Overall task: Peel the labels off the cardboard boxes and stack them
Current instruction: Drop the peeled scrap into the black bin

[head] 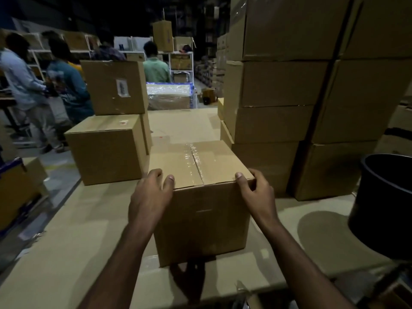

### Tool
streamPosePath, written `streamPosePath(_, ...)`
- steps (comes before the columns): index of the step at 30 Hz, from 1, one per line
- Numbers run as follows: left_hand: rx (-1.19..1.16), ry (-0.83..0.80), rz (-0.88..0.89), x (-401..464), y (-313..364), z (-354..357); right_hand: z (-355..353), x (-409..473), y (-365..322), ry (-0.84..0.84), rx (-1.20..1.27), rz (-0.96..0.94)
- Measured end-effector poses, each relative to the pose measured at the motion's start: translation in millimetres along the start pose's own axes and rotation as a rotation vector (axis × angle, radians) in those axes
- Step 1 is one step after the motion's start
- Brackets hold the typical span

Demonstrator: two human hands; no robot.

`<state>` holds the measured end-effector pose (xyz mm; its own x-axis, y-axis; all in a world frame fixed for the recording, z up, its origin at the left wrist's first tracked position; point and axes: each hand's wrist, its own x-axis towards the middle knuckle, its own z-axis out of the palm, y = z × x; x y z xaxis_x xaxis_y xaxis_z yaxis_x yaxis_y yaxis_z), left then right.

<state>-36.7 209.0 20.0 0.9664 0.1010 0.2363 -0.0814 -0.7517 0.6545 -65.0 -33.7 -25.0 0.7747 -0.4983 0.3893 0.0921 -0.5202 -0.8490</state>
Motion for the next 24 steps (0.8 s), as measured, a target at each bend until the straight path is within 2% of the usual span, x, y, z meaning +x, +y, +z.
streamPosePath(9,0.062,-0.02,0.059,-49.8,8.4,-13.1,-40.8,-46.8,5.4,0.068,-0.064,-0.058)
streamPosePath(15,0.009,-0.036,0.117,-73.4,35.6,6.1,-81.5,-53.2,20.4,0.133,-0.077,-0.056)
streamPosePath(21,-0.187,-0.18,0.233,-90.6,78.3,47.2,-158.5,-48.7,41.7,0.192,-0.116,0.073)
streamPosePath(24,-0.309,-0.316,0.328,-100.0,96.5,69.3,-196.6,-41.8,51.0,0.257,-0.251,0.158)
